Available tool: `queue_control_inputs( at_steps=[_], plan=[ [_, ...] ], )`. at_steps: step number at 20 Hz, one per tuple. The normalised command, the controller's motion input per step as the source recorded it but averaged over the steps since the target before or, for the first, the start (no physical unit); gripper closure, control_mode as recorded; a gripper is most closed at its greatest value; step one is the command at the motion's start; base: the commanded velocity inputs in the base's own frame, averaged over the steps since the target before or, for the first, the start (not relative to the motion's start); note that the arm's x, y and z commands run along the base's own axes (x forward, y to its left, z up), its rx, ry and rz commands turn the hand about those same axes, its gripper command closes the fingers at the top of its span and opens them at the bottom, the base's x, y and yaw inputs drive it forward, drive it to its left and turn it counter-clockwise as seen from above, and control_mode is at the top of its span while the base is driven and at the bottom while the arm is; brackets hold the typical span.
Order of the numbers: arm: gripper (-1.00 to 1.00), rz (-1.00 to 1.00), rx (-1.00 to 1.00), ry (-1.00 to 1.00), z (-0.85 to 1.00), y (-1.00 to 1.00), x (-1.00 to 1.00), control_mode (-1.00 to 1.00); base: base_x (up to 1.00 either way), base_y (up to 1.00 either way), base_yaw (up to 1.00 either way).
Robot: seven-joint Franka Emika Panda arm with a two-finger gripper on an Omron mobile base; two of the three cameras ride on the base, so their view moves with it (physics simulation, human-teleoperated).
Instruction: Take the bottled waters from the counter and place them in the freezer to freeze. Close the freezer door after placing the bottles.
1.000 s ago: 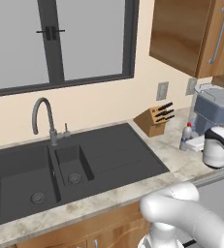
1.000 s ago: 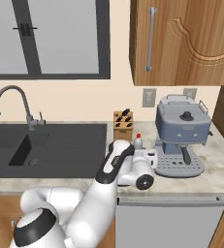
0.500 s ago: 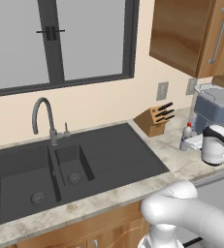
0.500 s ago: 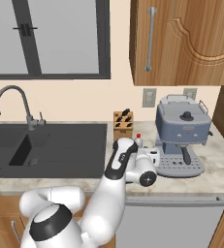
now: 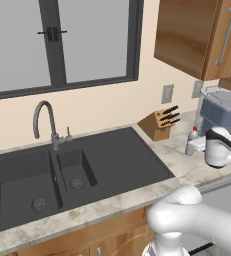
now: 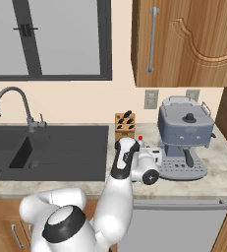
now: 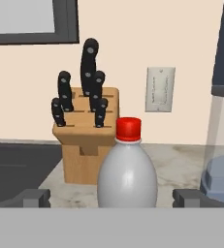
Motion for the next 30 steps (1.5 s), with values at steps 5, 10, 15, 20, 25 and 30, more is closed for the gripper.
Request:
queue_control_inputs(
  at_steps=[5,10,15,20,25,30],
  plan=[
    [-1.00,0.00,0.00,0.00,-0.02,0.00,0.27,-1.00,0.00,0.00,0.00],
    [-1.00,0.01,0.00,0.00,-0.05,0.00,0.18,-1.00,0.00,0.00,0.00],
    [1.00,0.04,0.01,0.00,-0.10,0.00,0.16,-1.00,0.00,0.00,0.00],
    [1.00,0.02,0.00,0.00,-0.01,0.00,0.03,-1.00,0.00,0.00,0.00],
    [1.00,0.00,0.00,0.00,0.04,0.00,-0.16,-1.00,0.00,0.00,0.00],
    [1.00,0.18,0.00,-0.07,0.78,0.17,-0.64,-1.00,0.00,0.00,0.00]
  ],
)
